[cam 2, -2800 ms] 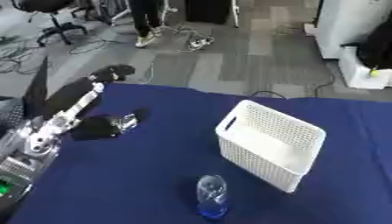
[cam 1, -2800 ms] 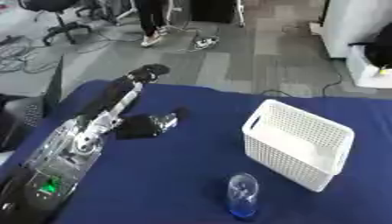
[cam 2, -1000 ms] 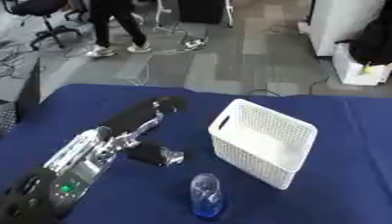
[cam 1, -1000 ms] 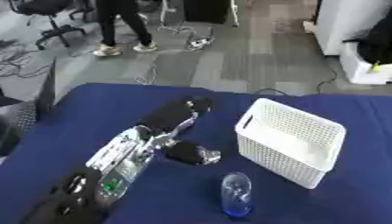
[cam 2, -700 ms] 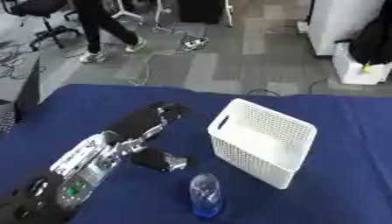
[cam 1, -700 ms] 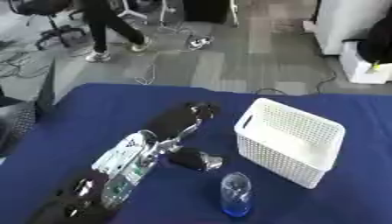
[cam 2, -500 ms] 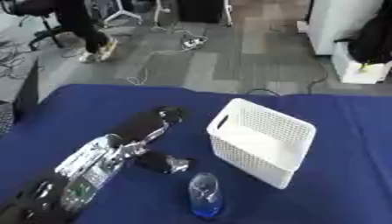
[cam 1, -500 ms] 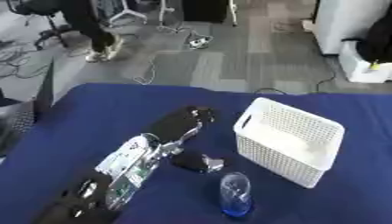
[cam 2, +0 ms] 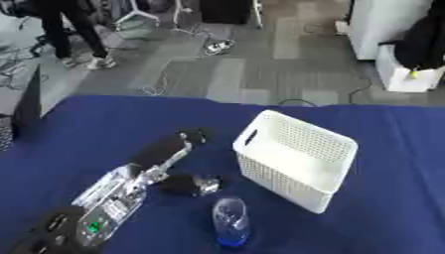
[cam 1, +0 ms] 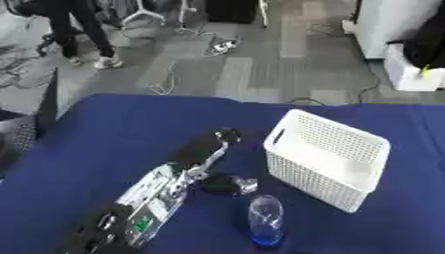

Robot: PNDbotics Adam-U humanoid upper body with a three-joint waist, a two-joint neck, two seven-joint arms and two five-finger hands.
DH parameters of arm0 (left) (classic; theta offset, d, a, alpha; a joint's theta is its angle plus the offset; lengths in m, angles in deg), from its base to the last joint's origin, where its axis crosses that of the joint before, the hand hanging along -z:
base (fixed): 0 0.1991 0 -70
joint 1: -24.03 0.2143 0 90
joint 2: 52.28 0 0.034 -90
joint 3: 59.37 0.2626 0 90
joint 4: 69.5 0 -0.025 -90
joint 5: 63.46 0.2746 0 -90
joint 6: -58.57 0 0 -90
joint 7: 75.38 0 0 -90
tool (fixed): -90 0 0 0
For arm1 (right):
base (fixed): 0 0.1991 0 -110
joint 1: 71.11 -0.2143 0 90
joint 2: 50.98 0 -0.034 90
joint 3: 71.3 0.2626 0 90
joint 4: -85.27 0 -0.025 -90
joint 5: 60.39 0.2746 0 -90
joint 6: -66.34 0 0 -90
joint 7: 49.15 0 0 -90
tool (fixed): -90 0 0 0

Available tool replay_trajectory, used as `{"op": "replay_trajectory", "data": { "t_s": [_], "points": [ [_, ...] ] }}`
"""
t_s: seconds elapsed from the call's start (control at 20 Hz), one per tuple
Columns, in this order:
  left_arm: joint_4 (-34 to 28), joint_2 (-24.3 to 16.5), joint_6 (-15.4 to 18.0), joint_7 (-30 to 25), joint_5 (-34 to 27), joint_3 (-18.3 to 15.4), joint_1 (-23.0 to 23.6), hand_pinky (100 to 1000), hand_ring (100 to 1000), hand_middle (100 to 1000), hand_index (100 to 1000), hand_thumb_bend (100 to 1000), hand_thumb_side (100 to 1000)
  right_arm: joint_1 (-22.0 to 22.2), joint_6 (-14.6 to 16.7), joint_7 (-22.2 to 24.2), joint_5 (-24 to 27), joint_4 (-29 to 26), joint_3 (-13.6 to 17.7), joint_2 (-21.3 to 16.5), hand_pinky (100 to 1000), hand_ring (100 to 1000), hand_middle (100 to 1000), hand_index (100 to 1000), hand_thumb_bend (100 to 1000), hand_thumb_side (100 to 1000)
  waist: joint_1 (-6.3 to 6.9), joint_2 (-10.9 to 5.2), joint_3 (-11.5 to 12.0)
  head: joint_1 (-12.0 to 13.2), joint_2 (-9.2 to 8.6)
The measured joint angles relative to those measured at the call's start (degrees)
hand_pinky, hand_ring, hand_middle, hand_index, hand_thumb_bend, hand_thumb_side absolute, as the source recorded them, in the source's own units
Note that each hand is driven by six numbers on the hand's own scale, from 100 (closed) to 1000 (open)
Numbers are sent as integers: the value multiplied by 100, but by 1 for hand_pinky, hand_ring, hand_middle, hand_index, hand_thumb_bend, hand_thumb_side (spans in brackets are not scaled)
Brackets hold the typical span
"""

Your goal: Pick up objects on the table and place them in the box.

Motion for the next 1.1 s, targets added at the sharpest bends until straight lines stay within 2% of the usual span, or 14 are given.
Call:
{"op": "replay_trajectory", "data": {
  "t_s": [0.35, 0.6, 0.7, 0.95, 1.1],
  "points": [
    [1, 177, 73, 118, -221, 50, 38, 970, 827, 863, 905, 522, 820, -12, 7, 11, 2, 0, 0, 14, 564, 601, 592, 707, 113, 802, 8, 28, -65, -21, -4],
    [31, 311, 267, 129, -432, 125, 71, 969, 828, 857, 897, 505, 829, -15, 7, 11, 3, 0, 0, 18, 564, 601, 592, 707, 113, 801, 9, 29, -94, -25, -45],
    [50, 392, 383, 131, -770, 159, 122, 977, 828, 855, 891, 500, 825, -18, 7, 11, 5, 0, 0, 41, 565, 602, 592, 707, 112, 801, 9, 29, -102, -25, -46],
    [182, 503, 707, 85, -2249, 285, 217, 963, 824, 857, 892, 491, 803, -22, 6, 12, 16, 0, 1, 60, 564, 602, 592, 707, 111, 801, 8, 29, -127, -25, -53],
    [252, 525, 870, -2, -2799, 339, 257, 964, 828, 864, 899, 500, 791, -22, 6, 12, 25, 0, 1, 61, 564, 602, 592, 707, 110, 801, 8, 28, -129, -25, -80]
  ]
}}
